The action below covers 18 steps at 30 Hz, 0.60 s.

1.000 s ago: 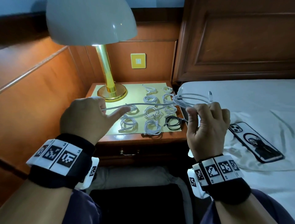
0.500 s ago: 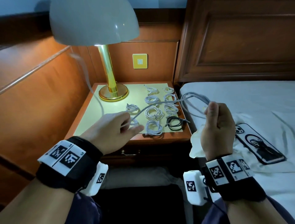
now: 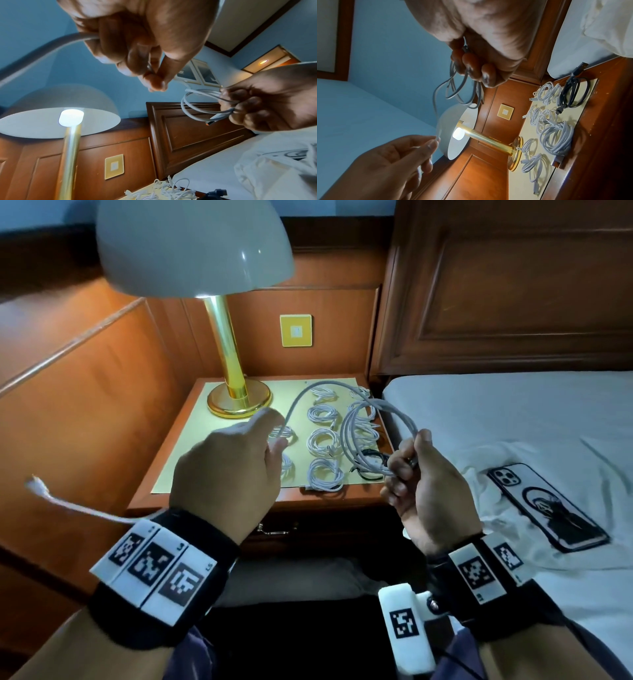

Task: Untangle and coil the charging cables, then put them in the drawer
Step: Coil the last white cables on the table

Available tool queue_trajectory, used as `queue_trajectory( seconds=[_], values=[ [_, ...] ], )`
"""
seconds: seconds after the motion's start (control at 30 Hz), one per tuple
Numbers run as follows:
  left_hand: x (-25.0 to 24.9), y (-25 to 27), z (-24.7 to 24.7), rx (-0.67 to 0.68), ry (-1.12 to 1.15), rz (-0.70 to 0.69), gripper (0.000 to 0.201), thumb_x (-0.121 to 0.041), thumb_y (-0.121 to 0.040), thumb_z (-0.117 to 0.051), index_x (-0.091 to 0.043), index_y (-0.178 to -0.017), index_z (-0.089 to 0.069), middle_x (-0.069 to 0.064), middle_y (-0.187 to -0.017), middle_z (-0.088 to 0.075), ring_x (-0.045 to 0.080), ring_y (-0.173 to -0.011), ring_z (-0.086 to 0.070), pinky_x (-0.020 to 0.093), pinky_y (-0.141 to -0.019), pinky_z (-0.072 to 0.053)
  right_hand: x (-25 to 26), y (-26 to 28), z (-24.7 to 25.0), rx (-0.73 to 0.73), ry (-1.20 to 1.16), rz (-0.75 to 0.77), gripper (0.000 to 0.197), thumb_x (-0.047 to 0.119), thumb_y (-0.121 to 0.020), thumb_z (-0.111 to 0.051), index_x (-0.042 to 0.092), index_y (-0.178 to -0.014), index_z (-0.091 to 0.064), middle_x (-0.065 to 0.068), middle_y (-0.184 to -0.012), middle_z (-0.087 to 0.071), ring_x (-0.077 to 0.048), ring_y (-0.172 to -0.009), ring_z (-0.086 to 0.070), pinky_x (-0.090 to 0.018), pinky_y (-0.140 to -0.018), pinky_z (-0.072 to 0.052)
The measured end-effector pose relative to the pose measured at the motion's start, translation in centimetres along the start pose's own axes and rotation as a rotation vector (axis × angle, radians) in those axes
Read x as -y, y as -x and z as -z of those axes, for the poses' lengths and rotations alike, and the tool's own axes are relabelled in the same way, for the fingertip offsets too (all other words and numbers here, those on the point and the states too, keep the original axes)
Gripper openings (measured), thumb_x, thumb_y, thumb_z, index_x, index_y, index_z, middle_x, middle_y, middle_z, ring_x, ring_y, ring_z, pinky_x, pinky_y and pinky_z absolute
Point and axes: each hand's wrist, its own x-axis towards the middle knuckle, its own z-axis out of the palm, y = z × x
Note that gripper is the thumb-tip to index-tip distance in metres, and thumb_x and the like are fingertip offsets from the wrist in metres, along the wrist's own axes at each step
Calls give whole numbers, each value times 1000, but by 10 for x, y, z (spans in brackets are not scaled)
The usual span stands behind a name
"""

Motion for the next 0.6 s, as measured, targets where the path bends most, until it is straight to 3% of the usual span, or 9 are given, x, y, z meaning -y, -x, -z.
queue_trajectory(
  seconds=[0.1,0.2,0.37,0.47,0.6],
  values=[
    [-10,3,2,59,-80,-12,10,-31,-93,-62,-25,-95,-70,-2,-79,-71,28,-64,-66,30,-53,-50,3,2,-1,19,-39,-18,41,43,-106,-38,19,-74,-47,4,-60,-37,-11,-48,-32,-27,-50,-28],
    [-18,7,-1,163,-158,18,17,-35,-94,-57,-27,-88,-70,-7,-82,-69,23,-65,-65,24,-52,-36,3,2,1,27,-67,-11,39,42,-105,-40,19,-75,-48,4,-61,-39,-11,-49,-34,-26,-50,-30],
    [-26,12,-11,311,-79,8,27,-38,-101,-46,-23,-100,-68,-7,-94,-65,18,-81,-64,28,-67,-52,-1,4,-5,69,-84,-31,38,40,-106,-37,19,-75,-44,4,-60,-37,-11,-47,-33,-26,-49,-29],
    [-26,14,-21,347,14,8,27,-37,-101,-45,-23,-100,-68,-7,-94,-63,16,-83,-61,31,-74,-53,-4,5,-8,108,-91,-36,38,41,-104,-37,19,-75,-43,4,-60,-35,-11,-46,-32,-28,-50,-26],
    [-19,12,-31,340,250,104,49,-49,-101,-32,-16,-83,-64,-1,-81,-62,19,-78,-58,34,-75,-49,-3,8,-11,164,-99,-81,40,42,-104,-36,20,-72,-42,5,-59,-29,-10,-44,-25,-25,-49,-27]
  ],
)
